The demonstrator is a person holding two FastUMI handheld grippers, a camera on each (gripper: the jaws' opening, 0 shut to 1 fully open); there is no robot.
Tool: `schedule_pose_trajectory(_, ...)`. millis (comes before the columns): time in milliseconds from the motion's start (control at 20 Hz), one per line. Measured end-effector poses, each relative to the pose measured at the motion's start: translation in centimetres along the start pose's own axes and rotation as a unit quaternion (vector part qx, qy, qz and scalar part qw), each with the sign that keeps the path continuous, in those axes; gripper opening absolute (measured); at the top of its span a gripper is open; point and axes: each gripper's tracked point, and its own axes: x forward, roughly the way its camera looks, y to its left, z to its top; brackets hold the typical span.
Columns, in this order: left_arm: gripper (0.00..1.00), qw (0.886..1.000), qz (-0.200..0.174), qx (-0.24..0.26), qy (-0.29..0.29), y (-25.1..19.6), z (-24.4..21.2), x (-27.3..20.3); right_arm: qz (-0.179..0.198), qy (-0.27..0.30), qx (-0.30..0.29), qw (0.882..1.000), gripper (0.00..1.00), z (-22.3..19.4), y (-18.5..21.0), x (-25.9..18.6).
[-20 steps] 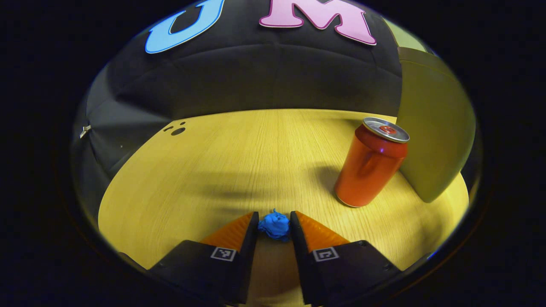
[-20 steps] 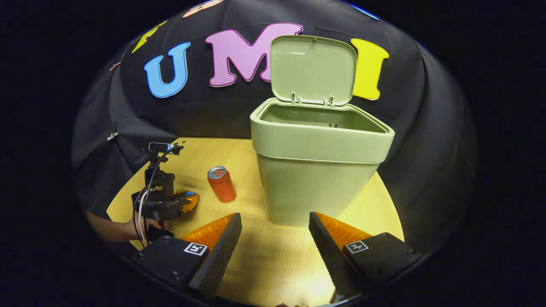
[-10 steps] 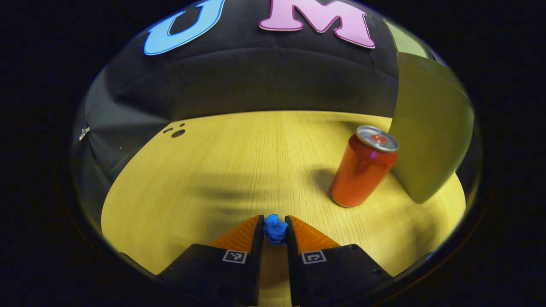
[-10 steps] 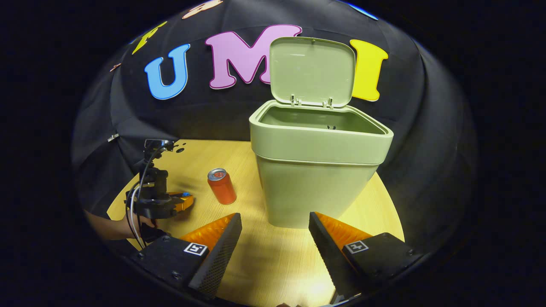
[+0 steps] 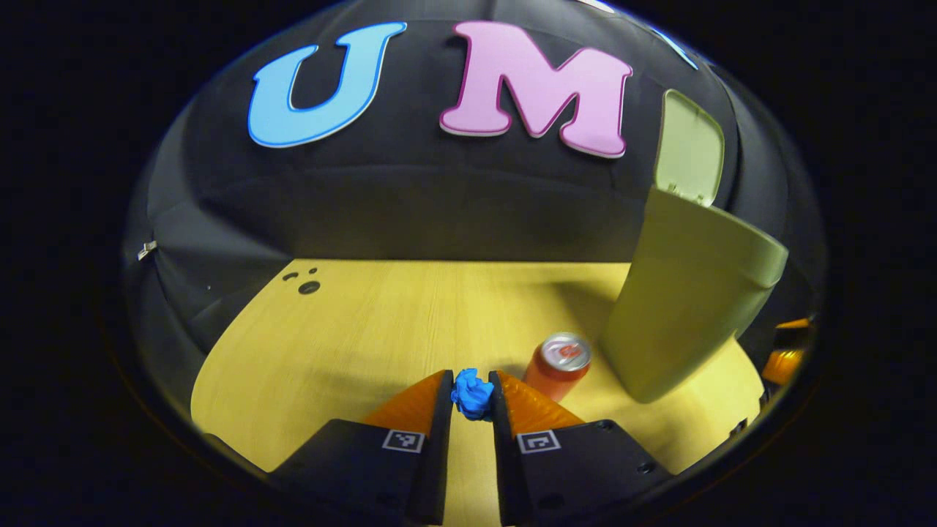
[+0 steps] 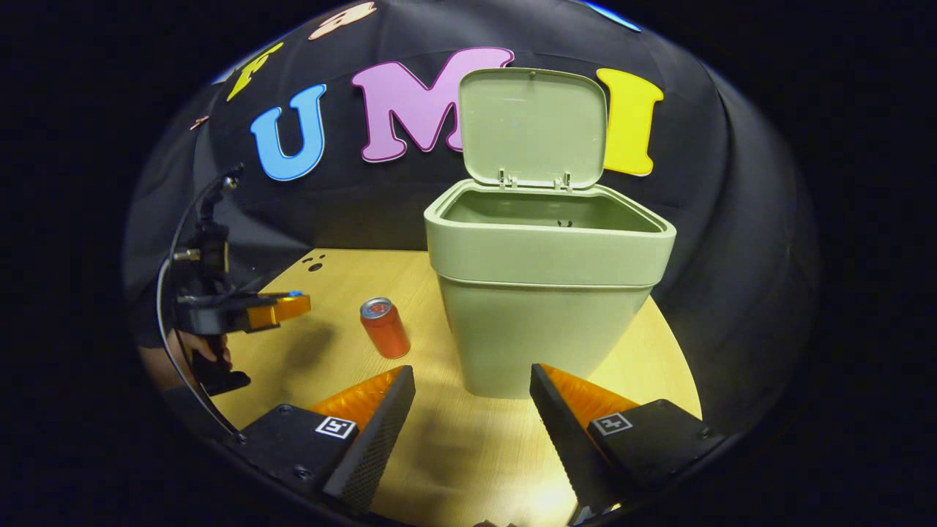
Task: Press the lid of the desktop garbage bin to open it, pick up the crumpled paper on the desktop and throw it into the bin, then pick up the pop can on the desktop and drop it into the bin, and finally close the garbage bin lid.
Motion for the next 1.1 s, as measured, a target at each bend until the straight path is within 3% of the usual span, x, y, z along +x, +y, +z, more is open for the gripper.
schedule_pose_trajectory(300,0.31,0.996,-0.065,0.006,-0.061,-7.0,7.9,-2.3,-0.009,-0.013,0.018,1.0,0.99,-0.3,-2.1,-0.2)
schedule_pose_trajectory(600,0.31,0.983,-0.151,0.013,-0.102,-15.6,13.1,-2.9,-0.016,-0.014,0.041,0.999,1.0,-0.9,-4.1,-0.6)
schedule_pose_trajectory(850,0.31,0.97,-0.214,0.03,-0.114,-22.4,14.6,-2.7,-0.019,-0.012,0.049,0.999,0.99,-1.4,-5.4,-0.8)
schedule_pose_trajectory(1100,0.32,0.96,-0.262,0.036,-0.088,-27.3,13.1,-1.1,-0.022,-0.01,0.043,0.999,0.99,-2.0,-6.3,-1.5)
